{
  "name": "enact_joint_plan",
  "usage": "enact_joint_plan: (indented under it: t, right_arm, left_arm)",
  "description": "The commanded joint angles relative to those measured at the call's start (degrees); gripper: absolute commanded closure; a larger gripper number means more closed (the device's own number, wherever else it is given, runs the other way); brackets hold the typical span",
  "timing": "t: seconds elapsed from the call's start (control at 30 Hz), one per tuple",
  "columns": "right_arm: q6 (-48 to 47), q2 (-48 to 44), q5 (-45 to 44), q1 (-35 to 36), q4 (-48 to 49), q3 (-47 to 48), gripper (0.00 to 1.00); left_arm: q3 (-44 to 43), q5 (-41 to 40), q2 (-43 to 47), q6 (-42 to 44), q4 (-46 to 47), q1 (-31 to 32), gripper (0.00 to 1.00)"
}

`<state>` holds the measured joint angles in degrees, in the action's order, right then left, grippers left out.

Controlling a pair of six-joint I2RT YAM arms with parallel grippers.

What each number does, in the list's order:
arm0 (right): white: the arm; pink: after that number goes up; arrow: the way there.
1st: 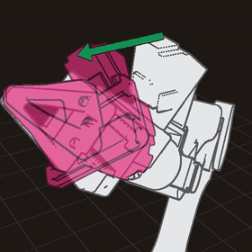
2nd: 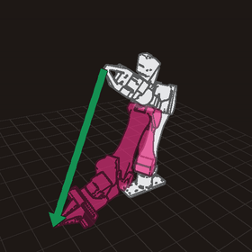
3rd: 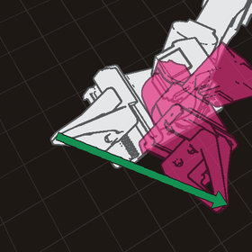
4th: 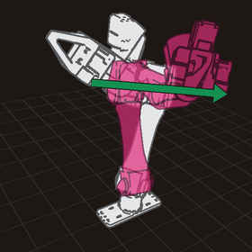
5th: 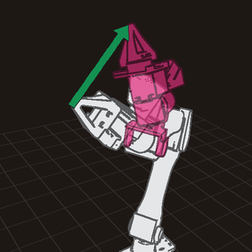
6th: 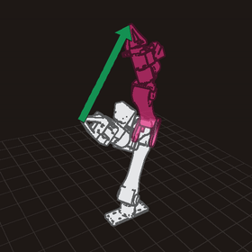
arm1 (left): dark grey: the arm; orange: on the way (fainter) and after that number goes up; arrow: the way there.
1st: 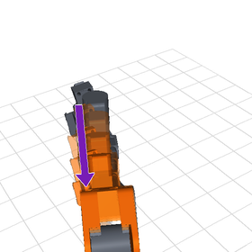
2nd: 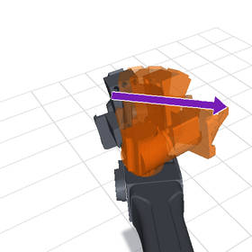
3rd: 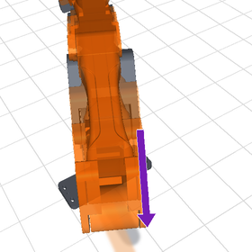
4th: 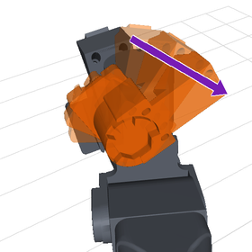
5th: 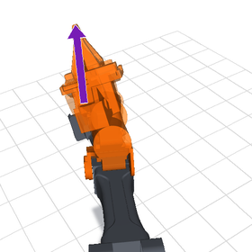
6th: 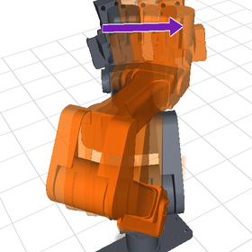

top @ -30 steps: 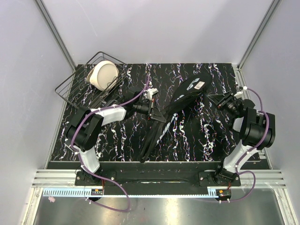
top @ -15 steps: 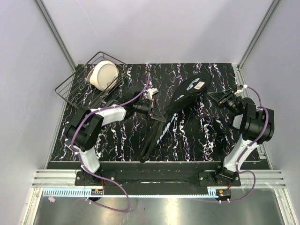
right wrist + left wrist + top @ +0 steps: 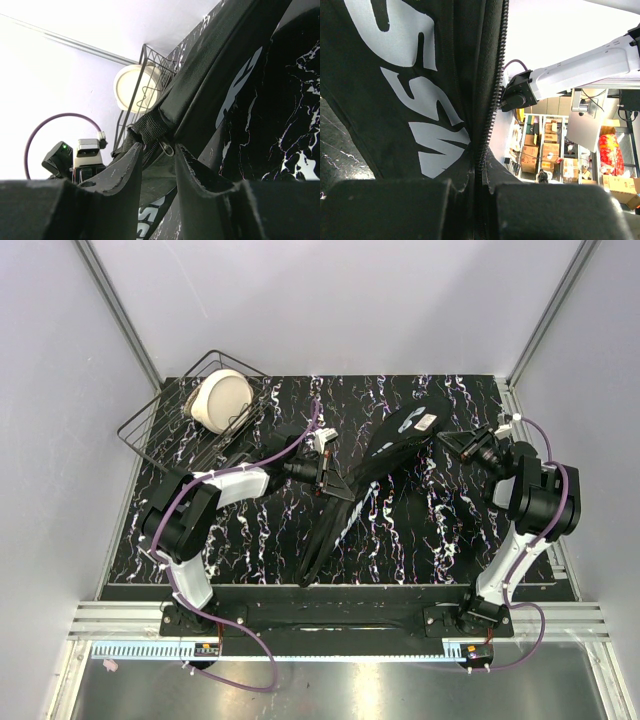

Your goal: Pack up the badminton gear

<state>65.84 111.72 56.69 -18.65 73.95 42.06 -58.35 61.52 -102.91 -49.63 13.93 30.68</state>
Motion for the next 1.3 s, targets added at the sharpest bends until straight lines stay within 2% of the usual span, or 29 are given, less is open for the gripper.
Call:
enact_joint_plan:
  t: [0.0,0.17,0.27,0.33,0.43,0.47,0.57,0.6,0.67,0.7,0.73,0.8,0.83,1.0,1.13,1.27]
  right_arm:
    - [-0.3,0.9,0.9,0.5,4.3,2.2,0.64]
    - [-0.3,1.1,1.4,0.5,5.0,2.1,0.73]
    - [-0.2,1.4,1.7,0.5,5.1,2.2,0.81]
    - [0.1,1.6,1.8,0.5,5.3,2.4,0.91]
    - [0.4,1.3,2.0,0.5,5.5,2.1,1.0]
    - [0.3,1.0,1.9,0.5,5.6,2.1,1.0]
    - [0.4,-0.5,1.6,0.8,4.6,1.4,1.0]
    - [0.4,-1.0,1.4,0.9,4.1,1.4,1.0]
    - [0.8,-2.8,0.2,1.4,1.9,0.4,1.0]
    - [1.0,-3.4,-0.2,1.7,1.2,0.1,1.0]
    - [1.0,-4.2,-1.3,1.9,-1.9,-0.1,1.0]
    - [0.2,-7.1,-2.5,2.8,-4.9,-0.9,1.0]
    - [-0.4,-8.2,-3.7,3.2,-8.9,-1.1,1.0]
    - [-2.2,-14.2,-7.7,6.2,-18.4,-2.3,1.0]
    - [-2.4,-17.7,-11.1,7.1,-25.3,-3.1,1.0]
    - [-3.1,-21.2,-13.4,7.5,-30.0,-2.7,1.0]
  left_arm:
    - [0.3,3.4,3.5,-1.0,5.8,-0.2,1.0]
    - [0.4,3.3,3.5,-1.0,5.9,-0.1,1.0]
    - [0.4,3.3,3.4,-1.0,5.9,0.0,1.0]
    - [0.4,3.4,3.4,-0.9,5.9,0.1,1.0]
    - [0.4,3.4,3.3,-0.7,5.9,0.0,1.0]
    - [0.3,3.3,3.5,-0.3,5.7,0.1,1.0]
    - [-2.6,0.8,4.0,7.6,-2.9,0.7,1.0]
    - [-3.7,-0.5,4.1,10.7,-10.8,1.2,1.0]
    - [-6.9,-5.8,4.2,18.8,-17.8,2.0,0.93]
    - [-7.7,-7.9,4.3,20.7,-22.7,2.7,0.84]
    - [-8.0,-11.9,4.3,23.1,-23.9,3.1,0.69]
    - [-8.5,-15.8,5.2,24.5,-25.4,4.5,0.56]
    - [-8.8,-20.3,5.3,25.8,-25.5,5.0,0.51]
    - [-11.9,-32.8,5.1,28.1,-26.9,9.6,0.47]
    - [-19.6,-43.0,2.5,31.0,-31.9,12.3,0.45]
    - [-26.7,-45.2,-2.0,31.8,-33.1,14.3,0.44]
